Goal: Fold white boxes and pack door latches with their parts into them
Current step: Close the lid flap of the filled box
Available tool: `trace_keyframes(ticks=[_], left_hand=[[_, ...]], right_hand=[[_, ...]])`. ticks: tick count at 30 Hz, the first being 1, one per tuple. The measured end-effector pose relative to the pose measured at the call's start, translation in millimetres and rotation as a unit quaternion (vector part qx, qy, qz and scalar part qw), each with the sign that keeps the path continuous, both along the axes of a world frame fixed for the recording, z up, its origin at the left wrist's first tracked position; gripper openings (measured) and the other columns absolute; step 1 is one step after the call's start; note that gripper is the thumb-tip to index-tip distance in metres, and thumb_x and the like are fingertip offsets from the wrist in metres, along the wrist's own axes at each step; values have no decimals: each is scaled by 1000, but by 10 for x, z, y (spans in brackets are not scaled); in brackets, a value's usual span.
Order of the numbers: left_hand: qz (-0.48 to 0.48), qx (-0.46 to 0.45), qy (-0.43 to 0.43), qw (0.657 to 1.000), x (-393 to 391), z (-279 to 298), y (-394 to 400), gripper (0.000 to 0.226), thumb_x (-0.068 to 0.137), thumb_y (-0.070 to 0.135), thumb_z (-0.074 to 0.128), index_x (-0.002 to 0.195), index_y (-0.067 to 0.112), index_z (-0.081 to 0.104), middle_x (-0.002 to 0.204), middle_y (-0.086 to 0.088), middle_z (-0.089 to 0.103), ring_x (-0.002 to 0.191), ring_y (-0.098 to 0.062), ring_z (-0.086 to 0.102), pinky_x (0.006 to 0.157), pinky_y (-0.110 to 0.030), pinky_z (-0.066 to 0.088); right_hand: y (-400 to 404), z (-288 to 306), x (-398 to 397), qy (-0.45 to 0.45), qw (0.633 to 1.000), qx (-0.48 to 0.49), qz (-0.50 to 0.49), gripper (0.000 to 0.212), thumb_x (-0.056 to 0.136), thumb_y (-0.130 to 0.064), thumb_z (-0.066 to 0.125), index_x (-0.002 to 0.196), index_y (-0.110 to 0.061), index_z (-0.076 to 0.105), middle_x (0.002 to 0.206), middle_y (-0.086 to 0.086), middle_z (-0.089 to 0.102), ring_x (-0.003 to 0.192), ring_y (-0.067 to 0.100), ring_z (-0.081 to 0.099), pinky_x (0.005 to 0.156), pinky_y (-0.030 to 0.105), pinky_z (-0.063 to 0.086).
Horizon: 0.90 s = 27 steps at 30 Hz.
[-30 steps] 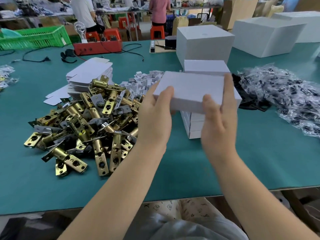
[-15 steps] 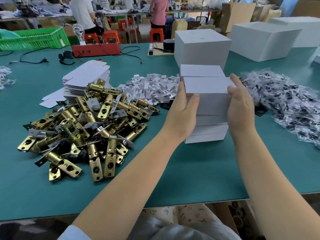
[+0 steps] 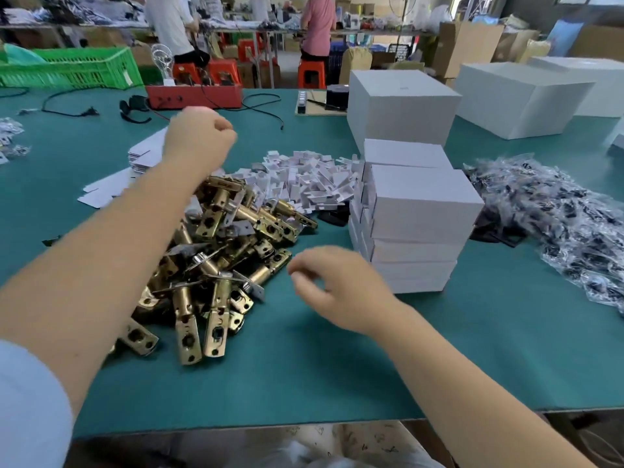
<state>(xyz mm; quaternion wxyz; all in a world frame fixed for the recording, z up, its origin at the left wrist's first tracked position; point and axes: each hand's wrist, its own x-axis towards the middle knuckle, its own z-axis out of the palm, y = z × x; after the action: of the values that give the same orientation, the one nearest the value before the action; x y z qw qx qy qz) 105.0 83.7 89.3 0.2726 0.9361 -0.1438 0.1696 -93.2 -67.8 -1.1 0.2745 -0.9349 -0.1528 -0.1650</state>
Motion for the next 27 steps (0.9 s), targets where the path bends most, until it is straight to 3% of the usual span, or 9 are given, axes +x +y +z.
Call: trace_keyframes(ticks=[2,4,8,12,14,18,21,24,27], left_hand=[[66,61,35,995,332,31,114,28,93,20,54,108,3,70,111,-18,66,104,-37,59,84,-40,47],[117,98,87,984,544,-2,192,38,95,25,54,117,-5,61,121,-25,61,111,-41,57,84,-42,46],[124,156,120,973,690,-94,241,34,91,37,60,103,6,53,121,-25,58,113,-41,55,80,-39,40],[166,215,138,953,719,11,215,68,77,41,80,127,2,55,127,-21,58,115,-40,56,83,-44,48],[159,244,134,947,724,29,206,62,80,37,80,124,-1,57,121,-21,60,110,-40,58,75,-42,46],[98,282,63,952,714,-1,239,32,96,23,57,109,-6,61,107,-24,63,94,-39,58,74,-42,45],[131,241,-9,962,653,42,270,17,96,3,49,99,-8,61,103,-30,62,92,-42,59,74,-44,46],[166,213,-92,959,477,213,262,21,92,-5,51,110,-9,62,105,-32,62,100,-48,60,75,-47,46],[109,111,-147,977,162,328,274,29,91,1,53,117,2,67,105,-26,66,97,-45,60,71,-42,42]], right_hand=[[144,-59,127,71,997,-33,12,17,93,-19,50,95,-14,66,83,0,64,77,18,56,71,39,49],[252,-154,158,105,994,-7,3,19,93,-20,49,101,-16,66,88,0,65,81,20,57,73,40,50],[243,-350,110,144,989,36,-11,24,92,-19,50,114,-23,60,85,-6,61,80,14,52,75,35,47],[207,-387,114,131,986,94,-48,23,94,-23,49,115,-29,57,79,-4,60,71,12,51,71,33,46],[201,-386,101,136,984,102,-57,22,95,-23,48,114,-30,57,77,-4,59,70,11,51,70,32,45],[174,-384,83,140,981,117,-64,23,95,-22,46,113,-31,59,76,-2,60,69,11,51,66,29,43],[168,-395,85,138,980,126,-74,23,95,-23,46,112,-34,57,76,-4,59,69,10,51,65,32,45],[175,-402,73,128,981,131,-65,23,95,-22,46,111,-35,56,76,-4,59,69,9,51,64,30,45],[150,-387,71,108,979,158,-72,24,94,-21,49,111,-36,56,75,-8,58,67,7,52,65,30,46]])
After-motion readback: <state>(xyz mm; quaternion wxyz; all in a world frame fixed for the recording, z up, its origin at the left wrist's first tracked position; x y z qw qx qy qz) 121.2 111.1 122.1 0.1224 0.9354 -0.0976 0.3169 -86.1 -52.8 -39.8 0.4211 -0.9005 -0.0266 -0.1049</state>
